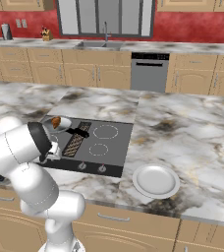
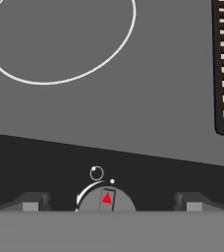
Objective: Pick the croissant and place it on the pan. Then turn on the stove to warm the croissant.
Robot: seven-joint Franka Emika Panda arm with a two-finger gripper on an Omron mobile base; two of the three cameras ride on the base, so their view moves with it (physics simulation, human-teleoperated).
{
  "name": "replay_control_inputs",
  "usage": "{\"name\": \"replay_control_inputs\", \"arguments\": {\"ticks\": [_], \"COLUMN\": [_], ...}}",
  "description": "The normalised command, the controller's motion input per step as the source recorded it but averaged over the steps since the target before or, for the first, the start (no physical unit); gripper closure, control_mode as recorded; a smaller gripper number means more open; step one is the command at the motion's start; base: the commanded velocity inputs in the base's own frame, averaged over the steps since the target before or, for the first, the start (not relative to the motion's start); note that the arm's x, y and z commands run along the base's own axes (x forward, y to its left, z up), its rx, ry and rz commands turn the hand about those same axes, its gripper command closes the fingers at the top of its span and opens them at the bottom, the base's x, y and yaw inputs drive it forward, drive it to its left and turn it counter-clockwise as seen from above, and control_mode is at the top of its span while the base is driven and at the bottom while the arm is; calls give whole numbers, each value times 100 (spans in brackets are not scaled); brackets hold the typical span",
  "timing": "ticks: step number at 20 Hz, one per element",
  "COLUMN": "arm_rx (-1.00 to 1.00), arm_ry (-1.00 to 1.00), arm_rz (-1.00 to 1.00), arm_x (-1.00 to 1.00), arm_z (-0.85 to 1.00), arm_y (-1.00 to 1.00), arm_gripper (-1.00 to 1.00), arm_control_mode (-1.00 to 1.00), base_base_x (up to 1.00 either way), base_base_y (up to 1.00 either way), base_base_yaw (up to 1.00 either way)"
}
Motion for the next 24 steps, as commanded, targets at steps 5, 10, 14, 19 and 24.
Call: {"name": "replay_control_inputs", "arguments": {"ticks": [5,10,14,19,24], "arm_rx": [0,0,0,0,0], "arm_ry": [0,0,0,0,0], "arm_rz": [0,0,0,0,0], "arm_x": [3,0,0,0,0], "arm_z": [-14,-11,-6,-1,0], "arm_y": [4,0,0,0,0], "arm_gripper": [-100,100,100,100,100], "arm_control_mode": [-100,-100,-100,-100,-100], "base_base_x": [0,0,0,0,0], "base_base_y": [0,0,0,0,0], "base_base_yaw": [0,0,0,0,0]}}
